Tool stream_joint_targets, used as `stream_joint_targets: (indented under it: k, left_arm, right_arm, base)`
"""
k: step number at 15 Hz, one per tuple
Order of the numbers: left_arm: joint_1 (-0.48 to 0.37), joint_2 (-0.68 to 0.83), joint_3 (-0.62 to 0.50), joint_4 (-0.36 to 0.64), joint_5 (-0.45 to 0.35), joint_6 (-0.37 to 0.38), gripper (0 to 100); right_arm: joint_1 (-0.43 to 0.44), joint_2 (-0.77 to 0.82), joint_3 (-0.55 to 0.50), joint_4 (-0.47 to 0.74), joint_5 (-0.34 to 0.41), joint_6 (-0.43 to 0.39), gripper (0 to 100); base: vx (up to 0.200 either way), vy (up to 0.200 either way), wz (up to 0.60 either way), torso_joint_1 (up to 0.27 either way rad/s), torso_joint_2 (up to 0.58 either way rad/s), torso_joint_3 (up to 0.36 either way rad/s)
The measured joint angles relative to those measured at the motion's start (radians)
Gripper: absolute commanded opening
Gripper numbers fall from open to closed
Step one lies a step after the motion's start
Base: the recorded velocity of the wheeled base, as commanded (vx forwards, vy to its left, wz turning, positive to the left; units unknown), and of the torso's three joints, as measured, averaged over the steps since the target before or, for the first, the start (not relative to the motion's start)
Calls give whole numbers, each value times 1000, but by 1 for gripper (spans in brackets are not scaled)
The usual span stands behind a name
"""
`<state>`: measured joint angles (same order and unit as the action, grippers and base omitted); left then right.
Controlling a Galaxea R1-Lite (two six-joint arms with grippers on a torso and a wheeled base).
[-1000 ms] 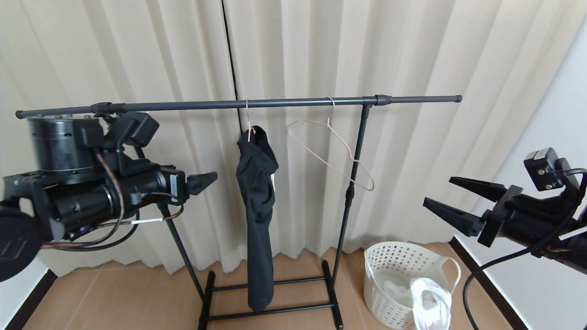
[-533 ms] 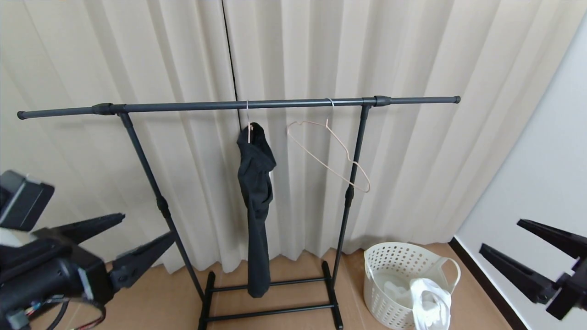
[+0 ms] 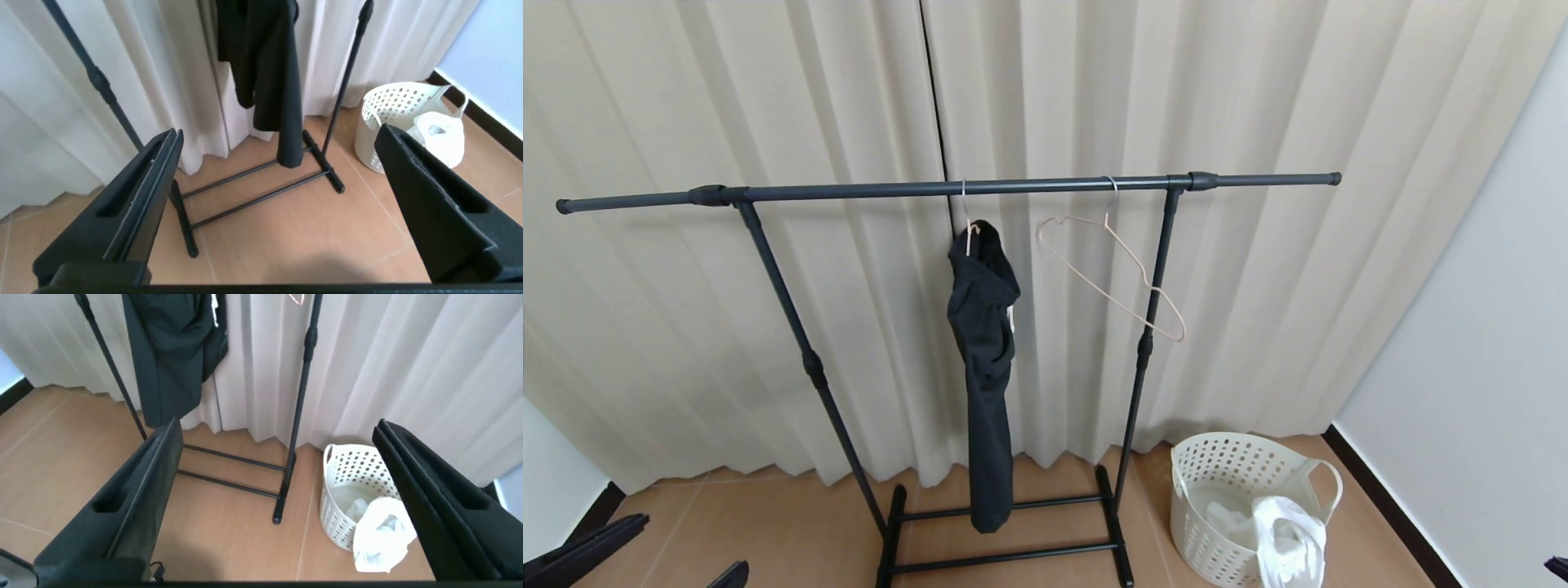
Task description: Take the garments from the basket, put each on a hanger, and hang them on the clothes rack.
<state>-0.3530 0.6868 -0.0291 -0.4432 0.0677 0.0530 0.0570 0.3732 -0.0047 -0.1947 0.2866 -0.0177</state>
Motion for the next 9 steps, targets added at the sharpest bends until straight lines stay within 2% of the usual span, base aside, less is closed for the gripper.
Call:
stream_joint_targets:
  k: [2,3,4,9]
  left_arm:
    - [1,-80,21,83,4,2,100]
    - [4,-120,24,136,5,3,100]
    - [18,-154,26,186,5,5,100]
    - [100,-309,28,274,-1,15,100]
  right_arm:
    - [0,-147,2,125,-22,1,100]
    - [-1,-197,3,150,-34,3,100]
    - [-3,-230,3,151,-36,4,100]
    - [-34,-319,5,155,-64,3,100]
  base:
    - [0,0,0,0,0,0]
    - [0,0,0,0,0,0]
    - [0,0,0,0,0,0]
    - [0,0,0,0,0,0]
